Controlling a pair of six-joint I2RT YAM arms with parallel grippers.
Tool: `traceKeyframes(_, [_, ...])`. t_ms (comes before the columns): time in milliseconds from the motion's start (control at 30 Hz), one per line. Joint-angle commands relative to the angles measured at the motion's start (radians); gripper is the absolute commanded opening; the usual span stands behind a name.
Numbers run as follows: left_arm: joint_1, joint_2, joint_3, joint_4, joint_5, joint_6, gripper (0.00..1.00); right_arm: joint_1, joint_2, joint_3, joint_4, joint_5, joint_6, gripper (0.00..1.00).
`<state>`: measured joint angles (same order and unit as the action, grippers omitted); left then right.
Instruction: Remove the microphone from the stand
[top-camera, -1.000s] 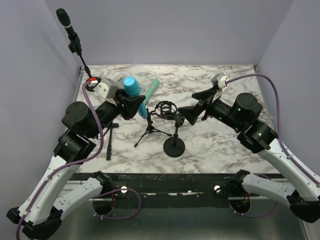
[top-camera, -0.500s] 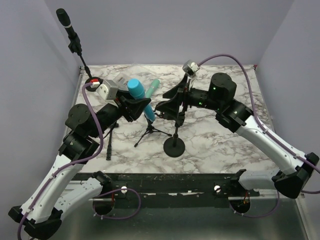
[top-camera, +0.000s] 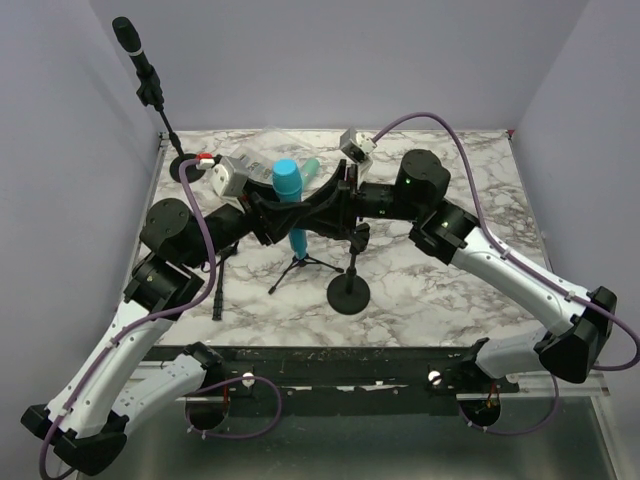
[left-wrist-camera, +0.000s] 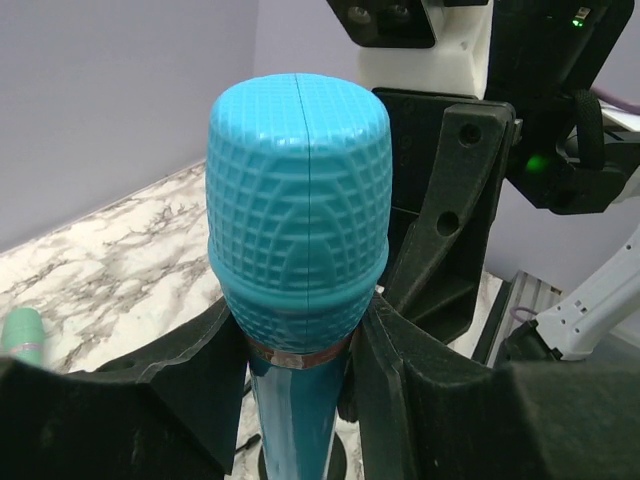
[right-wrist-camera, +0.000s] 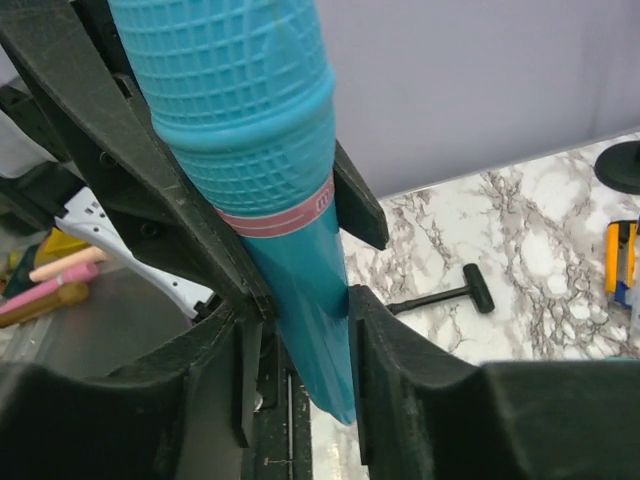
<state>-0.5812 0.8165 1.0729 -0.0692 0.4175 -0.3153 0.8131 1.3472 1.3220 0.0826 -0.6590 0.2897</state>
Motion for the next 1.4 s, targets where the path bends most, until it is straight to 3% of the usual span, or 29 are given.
traceKeyframes(0, [0.002, -0.016, 0.03, 0.029, 0.065, -0.012, 0.0, 0.036, 0.048, 0.044, 0.014, -0.033, -0.037, 0.36])
traceKeyframes(67, [0.003, -0.018, 0.031, 0.028, 0.065, -0.011, 0.0, 0.044, 0.049, 0.039, 0.022, -0.04, -0.051, 0.36])
traceKeyframes(233, [0.002, -0.025, 0.034, 0.03, 0.07, -0.019, 0.0, 0.059, 0.038, -0.003, 0.074, -0.027, -0.055, 0.56])
traceKeyframes(367, [0.004, -0.037, 0.017, 0.049, 0.062, -0.015, 0.0, 0.064, 0.042, -0.003, 0.087, -0.017, -0.051, 0.59])
traceKeyframes(500, [0.006, -0.036, 0.019, 0.045, 0.064, -0.013, 0.0, 0.066, 0.032, -0.028, 0.11, 0.029, -0.051, 0.44])
traceKeyframes(567, [0.006, -0.039, 0.019, 0.046, 0.063, -0.014, 0.0, 0.067, 0.029, -0.041, 0.124, 0.031, -0.05, 0.3])
traceKeyframes(667, [0.006, -0.041, 0.028, 0.039, 0.06, -0.011, 0.0, 0.069, 0.026, -0.054, 0.148, 0.064, -0.04, 0.01])
traceKeyframes(700, [0.009, -0.045, 0.029, 0.036, 0.059, -0.002, 0.03, 0.069, 0.026, -0.05, 0.145, 0.085, -0.036, 0.01])
traceKeyframes(767, [0.011, -0.057, 0.024, 0.034, 0.027, 0.009, 0.42, 0.069, 0.025, -0.04, 0.138, 0.123, -0.03, 0.01])
traceKeyframes(833, [0.012, -0.074, 0.014, 0.03, -0.024, 0.014, 0.71, 0.069, 0.022, -0.032, 0.139, 0.171, -0.022, 0.01])
traceKeyframes(933, [0.012, -0.103, 0.003, 0.022, -0.115, 0.045, 0.98, 0.069, 0.026, -0.012, 0.129, 0.286, 0.005, 0.01])
traceKeyframes(1200, [0.017, -0.201, -0.089, 0.048, -0.564, 0.1, 0.99, 0.039, 0.098, 0.156, -0.024, 0.71, 0.079, 0.01])
traceKeyframes(1367, [0.018, -0.184, -0.085, 0.031, -0.623, 0.124, 0.99, -0.124, 0.207, 0.277, -0.148, 0.704, 0.235, 0.01])
